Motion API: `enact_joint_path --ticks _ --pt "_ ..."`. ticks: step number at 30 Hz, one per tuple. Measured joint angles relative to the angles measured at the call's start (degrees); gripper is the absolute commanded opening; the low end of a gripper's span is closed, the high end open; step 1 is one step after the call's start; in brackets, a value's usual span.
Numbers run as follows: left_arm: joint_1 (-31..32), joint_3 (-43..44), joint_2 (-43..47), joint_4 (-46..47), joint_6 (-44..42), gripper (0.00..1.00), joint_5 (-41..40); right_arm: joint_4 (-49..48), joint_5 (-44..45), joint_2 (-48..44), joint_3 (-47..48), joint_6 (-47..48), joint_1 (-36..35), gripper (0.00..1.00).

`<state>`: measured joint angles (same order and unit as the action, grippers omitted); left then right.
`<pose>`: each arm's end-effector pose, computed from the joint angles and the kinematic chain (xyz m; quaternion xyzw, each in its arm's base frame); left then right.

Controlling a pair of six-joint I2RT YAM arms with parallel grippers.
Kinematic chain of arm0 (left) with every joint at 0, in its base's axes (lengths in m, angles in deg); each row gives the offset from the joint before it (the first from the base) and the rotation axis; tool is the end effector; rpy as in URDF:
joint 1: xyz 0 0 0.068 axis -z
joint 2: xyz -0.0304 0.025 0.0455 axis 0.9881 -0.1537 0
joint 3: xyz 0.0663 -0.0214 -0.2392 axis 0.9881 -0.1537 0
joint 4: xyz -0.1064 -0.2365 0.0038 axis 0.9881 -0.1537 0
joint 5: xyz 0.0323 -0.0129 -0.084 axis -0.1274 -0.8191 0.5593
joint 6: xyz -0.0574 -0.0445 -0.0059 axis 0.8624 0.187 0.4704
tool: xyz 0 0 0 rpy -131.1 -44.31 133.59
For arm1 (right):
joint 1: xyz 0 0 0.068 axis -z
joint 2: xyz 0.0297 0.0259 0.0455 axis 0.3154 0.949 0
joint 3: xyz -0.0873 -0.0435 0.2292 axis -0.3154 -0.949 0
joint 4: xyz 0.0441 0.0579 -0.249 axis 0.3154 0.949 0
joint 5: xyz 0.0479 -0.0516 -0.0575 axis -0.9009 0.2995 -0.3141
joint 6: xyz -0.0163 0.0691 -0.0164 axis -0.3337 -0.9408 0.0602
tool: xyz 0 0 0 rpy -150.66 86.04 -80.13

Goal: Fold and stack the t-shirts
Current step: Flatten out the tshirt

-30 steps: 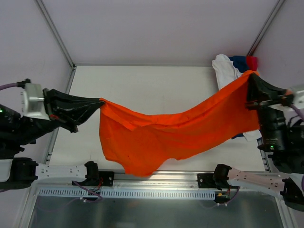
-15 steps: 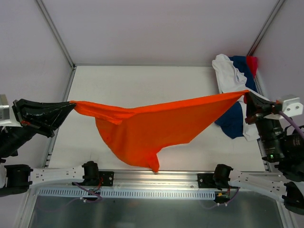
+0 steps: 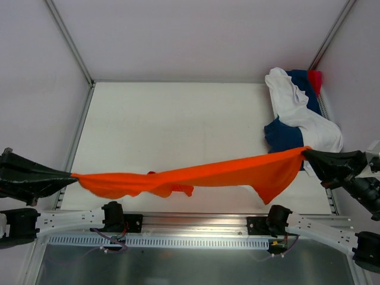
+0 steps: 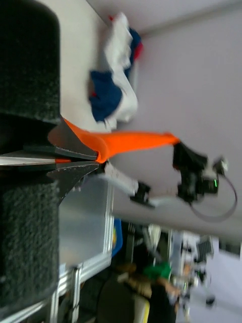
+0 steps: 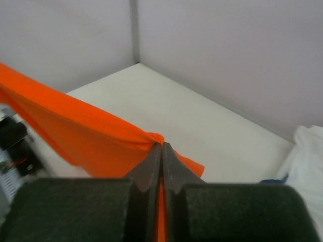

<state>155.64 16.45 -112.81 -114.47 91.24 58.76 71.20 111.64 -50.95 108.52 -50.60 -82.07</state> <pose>-0.0150 0.0405 0.5217 0.3333 0.4203 -0.5397 0.6489 0.0174 -0.0230 0.4824 -0.2728 0.5446 0.1493 0.7789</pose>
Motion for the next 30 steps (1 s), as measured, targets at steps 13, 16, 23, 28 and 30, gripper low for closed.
enact_joint_path --ticks 13,16,23,28,30 --pt "-23.39 8.63 0.55 3.61 12.66 0.0 49.2 4.02 -47.82 0.87 0.39 -18.67 9.03 0.0" --pt "-25.35 9.51 2.67 6.19 15.58 0.0 52.98 0.31 -52.94 -4.66 1.79 -21.0 12.48 0.01" --pt "-25.49 12.11 2.71 9.81 18.93 0.0 58.16 -7.08 -66.12 -5.99 13.86 -22.6 23.26 0.0" --pt "-26.62 12.79 2.6 13.18 20.48 0.0 60.13 -11.32 -70.58 -7.1 13.49 -23.04 28.0 0.01" --pt "-27.34 13.49 2.36 14.73 21.31 0.0 60.89 -11.93 -70.62 -8.11 11.76 -22.95 28.44 0.0"
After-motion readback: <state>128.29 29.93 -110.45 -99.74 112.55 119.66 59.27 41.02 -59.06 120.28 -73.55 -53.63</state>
